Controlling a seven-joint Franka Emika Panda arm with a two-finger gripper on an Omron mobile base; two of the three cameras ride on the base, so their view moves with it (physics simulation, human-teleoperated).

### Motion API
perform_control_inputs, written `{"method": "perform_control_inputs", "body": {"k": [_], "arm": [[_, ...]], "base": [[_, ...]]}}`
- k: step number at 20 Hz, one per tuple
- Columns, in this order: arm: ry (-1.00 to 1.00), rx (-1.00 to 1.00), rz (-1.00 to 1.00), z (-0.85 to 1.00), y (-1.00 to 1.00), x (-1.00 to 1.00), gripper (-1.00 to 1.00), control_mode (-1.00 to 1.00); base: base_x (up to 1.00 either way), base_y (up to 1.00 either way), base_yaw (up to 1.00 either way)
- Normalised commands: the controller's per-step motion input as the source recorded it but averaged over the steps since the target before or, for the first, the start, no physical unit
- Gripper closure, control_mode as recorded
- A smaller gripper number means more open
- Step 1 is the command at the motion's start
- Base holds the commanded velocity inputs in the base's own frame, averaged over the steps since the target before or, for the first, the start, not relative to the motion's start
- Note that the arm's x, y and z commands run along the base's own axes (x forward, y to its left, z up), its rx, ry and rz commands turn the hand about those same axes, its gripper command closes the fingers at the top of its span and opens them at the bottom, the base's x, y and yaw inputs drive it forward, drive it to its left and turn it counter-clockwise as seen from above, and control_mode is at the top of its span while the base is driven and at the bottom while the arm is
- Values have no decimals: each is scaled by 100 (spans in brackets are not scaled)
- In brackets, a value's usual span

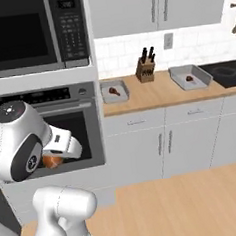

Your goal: Place one onion and one chicken drumstick in each tupperware on the nearby counter, to pack two identical lunches.

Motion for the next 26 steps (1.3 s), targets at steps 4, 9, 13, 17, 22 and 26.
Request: {"method": "perform_control_inputs", "body": {"k": [4,9,13,17,22,26], "arm": [[0,0,0,0,0,0,100,100],[0,0,0,0,0,0,100,100],[0,0,0,0,0,0,100,100],[0,0,0,0,0,0,100,100],[0,0,0,0,0,0,100,100],[0,0,0,0,0,0,100,100]], "base": [[100,-50,25],[90,-85,43],[85,-94,58],[44,-73,74],[24,-76,50],[67,-67,1]]}}
